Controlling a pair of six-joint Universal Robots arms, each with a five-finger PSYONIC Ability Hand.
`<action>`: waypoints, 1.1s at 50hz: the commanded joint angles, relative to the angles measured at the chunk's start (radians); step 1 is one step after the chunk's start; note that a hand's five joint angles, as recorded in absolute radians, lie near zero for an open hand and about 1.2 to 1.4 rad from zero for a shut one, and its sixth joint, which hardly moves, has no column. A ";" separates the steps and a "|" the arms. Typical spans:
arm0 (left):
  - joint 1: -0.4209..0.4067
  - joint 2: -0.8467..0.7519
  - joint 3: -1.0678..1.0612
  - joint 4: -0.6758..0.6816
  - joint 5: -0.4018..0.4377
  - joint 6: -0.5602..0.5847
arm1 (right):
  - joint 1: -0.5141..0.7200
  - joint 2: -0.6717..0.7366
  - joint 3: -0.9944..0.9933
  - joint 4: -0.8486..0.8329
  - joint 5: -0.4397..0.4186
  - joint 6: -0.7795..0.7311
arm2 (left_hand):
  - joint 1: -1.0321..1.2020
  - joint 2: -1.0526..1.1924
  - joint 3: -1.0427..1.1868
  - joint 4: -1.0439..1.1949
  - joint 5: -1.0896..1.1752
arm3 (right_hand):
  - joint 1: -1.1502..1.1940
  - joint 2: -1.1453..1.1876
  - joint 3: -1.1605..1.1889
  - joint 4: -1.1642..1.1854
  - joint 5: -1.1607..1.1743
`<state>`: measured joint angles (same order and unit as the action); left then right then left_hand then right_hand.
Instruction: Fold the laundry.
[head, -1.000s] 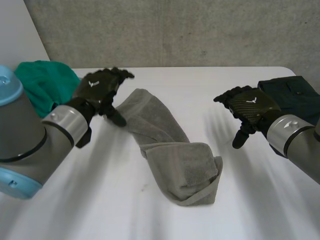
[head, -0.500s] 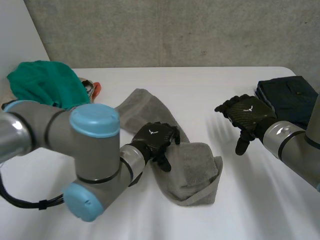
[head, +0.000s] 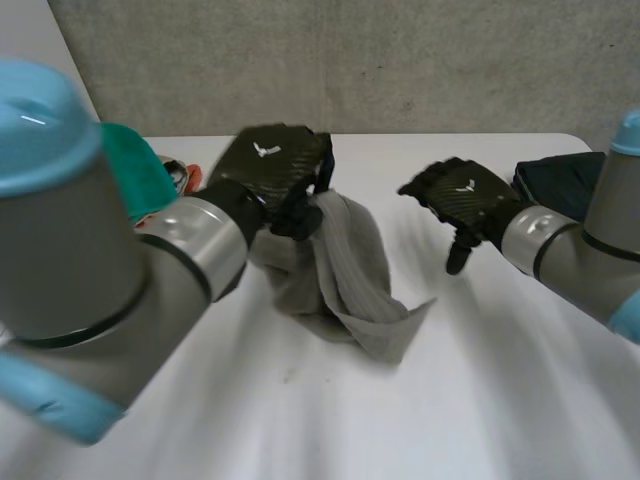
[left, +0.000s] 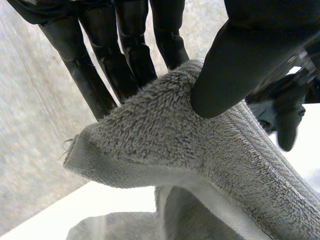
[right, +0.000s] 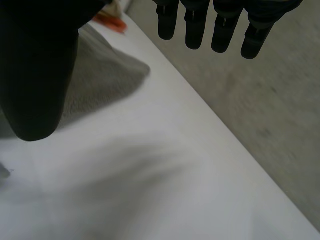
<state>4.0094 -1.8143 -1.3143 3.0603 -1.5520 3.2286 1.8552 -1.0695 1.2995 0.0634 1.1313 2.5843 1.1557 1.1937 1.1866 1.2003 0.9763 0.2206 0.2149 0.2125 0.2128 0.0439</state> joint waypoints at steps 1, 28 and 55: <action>-0.004 0.160 -0.052 -0.092 -0.002 0.111 | 0.053 0.204 -0.245 0.085 -0.196 0.016 | 0.241 0.203 0.210 0.196 0.245 | -0.046 -0.040 -0.038 -0.038 -0.044; 0.186 0.288 -0.077 0.006 -0.002 0.134 | 0.130 0.294 -0.718 0.110 0.229 0.310 | 0.241 0.203 0.210 0.196 0.245 | 1.176 1.181 1.184 1.183 1.178; 0.270 -0.120 -0.028 0.236 -0.002 0.135 | 0.288 0.054 -0.042 0.199 0.249 0.174 | 0.241 0.203 0.210 0.196 0.245 | -0.046 -0.040 -0.038 -0.038 -0.044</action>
<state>4.2774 -1.9158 -1.3765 3.2783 -1.5539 3.3662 2.0976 -1.0725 1.2888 0.2638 1.3793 2.6975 1.1557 1.1968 1.1902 1.2003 0.9763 0.4155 0.4086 0.4277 0.4292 0.2363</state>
